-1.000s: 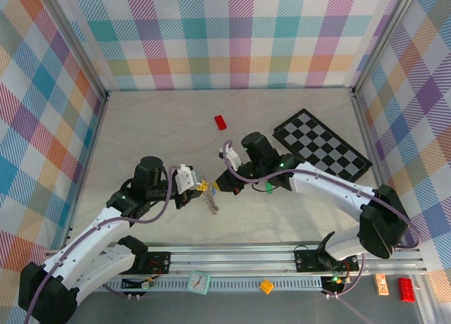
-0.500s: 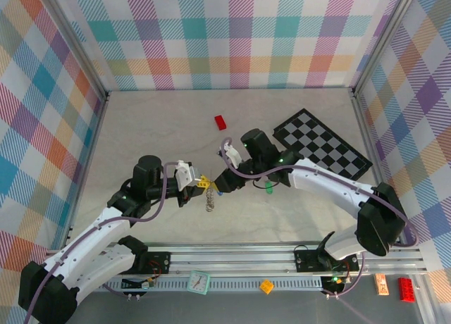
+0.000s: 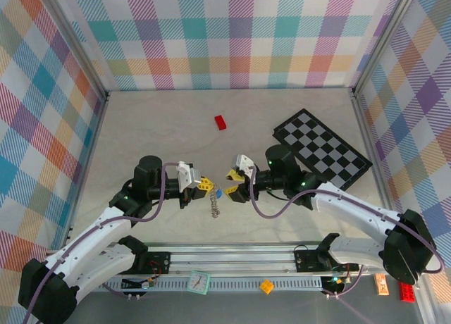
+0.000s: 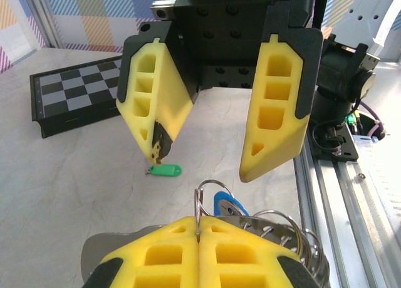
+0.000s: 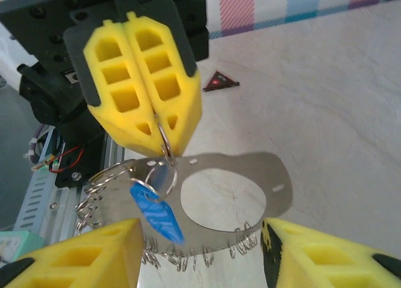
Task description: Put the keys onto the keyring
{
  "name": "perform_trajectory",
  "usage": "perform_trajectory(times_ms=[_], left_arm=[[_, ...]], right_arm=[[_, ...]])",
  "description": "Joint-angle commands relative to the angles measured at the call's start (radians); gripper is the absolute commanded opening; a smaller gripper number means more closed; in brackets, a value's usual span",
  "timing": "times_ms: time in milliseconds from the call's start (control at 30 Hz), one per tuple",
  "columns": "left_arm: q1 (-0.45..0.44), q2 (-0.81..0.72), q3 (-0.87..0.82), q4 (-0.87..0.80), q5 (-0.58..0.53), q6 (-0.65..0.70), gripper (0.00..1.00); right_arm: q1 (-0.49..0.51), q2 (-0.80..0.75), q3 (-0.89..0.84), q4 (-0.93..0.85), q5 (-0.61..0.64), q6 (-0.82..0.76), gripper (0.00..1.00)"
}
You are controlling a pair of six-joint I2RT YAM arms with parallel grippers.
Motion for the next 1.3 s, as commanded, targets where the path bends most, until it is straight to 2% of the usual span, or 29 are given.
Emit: perform_trajectory(times_ms=[0,100,233,433,600,800,1167,1267], left_arm=[[-0.008,-0.002,-0.013,0.053,0.058,0.024,0.0],[-0.008,0.002,-0.013,0.047,0.057,0.033,0.0],[-0.008,0.002,-0.013,0.041,0.051,0.043,0.0],[-0.008,0.011,-0.012,0.049,0.065,0.043,0.0],[-0.008,0.01,-0.01,0.045,0.067,0.037,0.0],[-0.008,0.017,-0.008,0.049,0.078,0.031,0.0],[-0.008,0.019,-0.012,0.098,0.093,-0.008,0.0],[-0.008,0.023,-0.011,0.125,0.095,-0.029,0.0]], right_arm=[[0.006,0.026,0.063,0.054,-0.079,-0.059,0.49],[0.009,0.026,0.058,0.084,-0.118,-0.038,0.47],[0.008,-0.001,0.049,0.067,-0.093,-0.038,0.47],[0.022,0.019,0.068,0.064,-0.077,-0.017,0.4],[0.036,0.068,0.087,0.079,-0.118,-0.01,0.36],[0.044,0.096,0.095,0.083,-0.107,-0.014,0.26],[0.053,0.128,0.105,0.055,-0.097,-0.049,0.15],[0.053,0.129,0.105,0.057,-0.105,-0.057,0.05]])
